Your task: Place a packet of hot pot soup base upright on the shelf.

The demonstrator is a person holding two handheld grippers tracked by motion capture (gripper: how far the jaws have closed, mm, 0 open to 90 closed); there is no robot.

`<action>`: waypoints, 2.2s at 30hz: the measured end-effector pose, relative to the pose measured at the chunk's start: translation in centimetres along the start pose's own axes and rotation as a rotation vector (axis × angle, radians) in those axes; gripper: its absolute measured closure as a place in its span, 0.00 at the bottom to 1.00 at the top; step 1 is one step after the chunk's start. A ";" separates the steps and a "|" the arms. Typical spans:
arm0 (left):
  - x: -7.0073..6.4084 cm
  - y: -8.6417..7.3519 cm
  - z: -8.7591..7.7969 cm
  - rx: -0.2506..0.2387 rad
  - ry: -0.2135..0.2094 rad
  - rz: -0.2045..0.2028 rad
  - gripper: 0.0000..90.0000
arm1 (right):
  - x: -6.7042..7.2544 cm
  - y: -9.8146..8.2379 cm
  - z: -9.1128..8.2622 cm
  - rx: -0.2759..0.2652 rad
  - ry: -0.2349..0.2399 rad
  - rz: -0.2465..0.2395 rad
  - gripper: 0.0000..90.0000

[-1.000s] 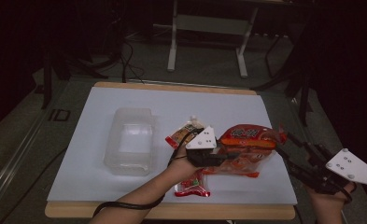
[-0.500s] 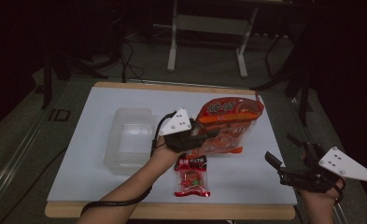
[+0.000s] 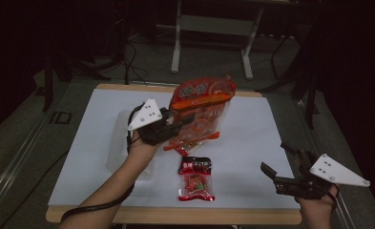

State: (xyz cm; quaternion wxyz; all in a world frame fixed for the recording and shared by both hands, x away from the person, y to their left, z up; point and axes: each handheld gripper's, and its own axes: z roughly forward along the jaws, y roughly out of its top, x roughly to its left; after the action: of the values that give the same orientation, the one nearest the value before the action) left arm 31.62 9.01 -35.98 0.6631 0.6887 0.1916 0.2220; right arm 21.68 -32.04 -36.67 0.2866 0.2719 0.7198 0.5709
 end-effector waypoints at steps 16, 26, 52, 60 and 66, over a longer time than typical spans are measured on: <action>4.9 -1.6 -6.1 -0.040 0.237 -0.035 0.79 | 0.8 -1.5 1.1 0.053 -0.008 -0.044 0.14; 6.7 -3.6 -8.5 -0.086 0.334 -0.072 0.79 | 1.2 -2.0 1.8 0.067 0.006 -0.054 0.14; 9.6 -9.3 -9.1 -0.020 0.462 -0.175 0.79 | 1.4 -2.6 2.4 0.089 0.016 -0.070 0.14; 10.0 -9.9 -8.2 0.026 0.442 -0.180 0.79 | 1.2 -2.7 2.4 0.091 0.019 -0.063 0.14; 10.0 -9.9 -7.3 0.112 0.414 -0.138 0.79 | 1.1 -2.8 2.4 0.090 0.020 -0.057 0.14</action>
State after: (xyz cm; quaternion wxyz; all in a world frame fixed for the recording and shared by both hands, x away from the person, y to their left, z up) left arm 36.12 21.06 -45.22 0.5841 0.6495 0.3821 0.3017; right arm 22.43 -30.22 -39.99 0.2832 0.2582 0.7550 0.5320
